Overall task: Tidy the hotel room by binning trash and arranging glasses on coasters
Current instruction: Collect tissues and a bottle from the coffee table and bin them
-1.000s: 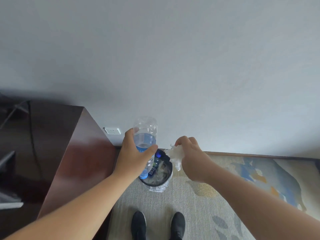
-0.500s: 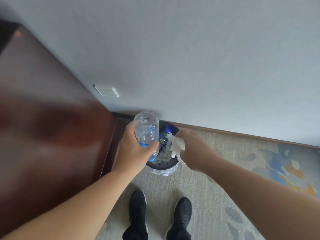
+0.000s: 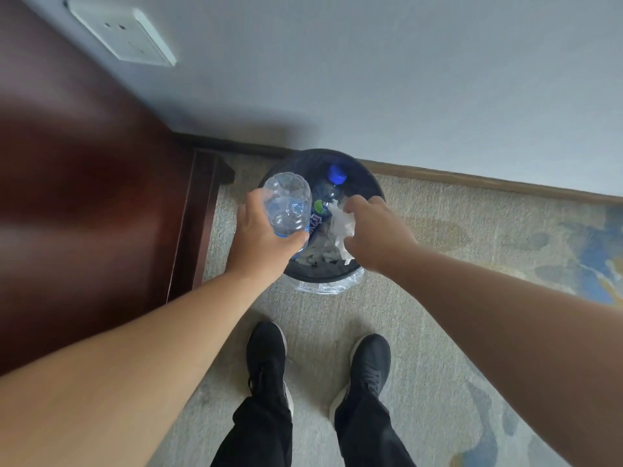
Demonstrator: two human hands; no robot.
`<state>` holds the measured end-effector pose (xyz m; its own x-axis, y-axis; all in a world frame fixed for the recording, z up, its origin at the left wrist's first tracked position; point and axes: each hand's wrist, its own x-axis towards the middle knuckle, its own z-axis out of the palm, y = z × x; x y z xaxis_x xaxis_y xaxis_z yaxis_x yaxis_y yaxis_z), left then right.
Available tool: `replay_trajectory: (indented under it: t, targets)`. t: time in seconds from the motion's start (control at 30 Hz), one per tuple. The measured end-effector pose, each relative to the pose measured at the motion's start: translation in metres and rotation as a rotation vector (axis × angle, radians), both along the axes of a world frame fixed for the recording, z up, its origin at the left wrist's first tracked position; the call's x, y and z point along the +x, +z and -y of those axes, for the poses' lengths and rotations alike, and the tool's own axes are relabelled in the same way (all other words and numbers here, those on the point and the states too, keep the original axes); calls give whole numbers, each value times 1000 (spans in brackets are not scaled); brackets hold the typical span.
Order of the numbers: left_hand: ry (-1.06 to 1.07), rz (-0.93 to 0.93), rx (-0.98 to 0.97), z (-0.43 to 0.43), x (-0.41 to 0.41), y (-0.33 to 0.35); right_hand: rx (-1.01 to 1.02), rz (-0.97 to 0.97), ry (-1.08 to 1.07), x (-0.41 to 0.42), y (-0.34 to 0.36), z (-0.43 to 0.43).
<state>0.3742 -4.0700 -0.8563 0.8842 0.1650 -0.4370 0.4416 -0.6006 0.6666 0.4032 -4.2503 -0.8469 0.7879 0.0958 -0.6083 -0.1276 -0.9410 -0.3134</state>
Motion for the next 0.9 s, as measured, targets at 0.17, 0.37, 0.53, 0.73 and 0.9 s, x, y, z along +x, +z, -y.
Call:
replay_trajectory:
  t: [0.17, 0.37, 0.53, 0.73, 0.9]
  targets:
    - [-8, -68, 2, -8, 0, -6, 4, 9, -17, 3, -3, -2]
    - [-2, -28, -4, -7, 2, 55, 77, 104, -49, 6, 62, 4]
    - [-105, 98, 71, 1, 2, 145, 133, 195, -35, 9, 157, 11]
    - [-116, 213, 97, 13, -6, 260, 187, 294, -10, 7, 281, 24]
    - [-97, 316, 123, 21, -13, 353, 233, 378, 16, -1, 377, 33]
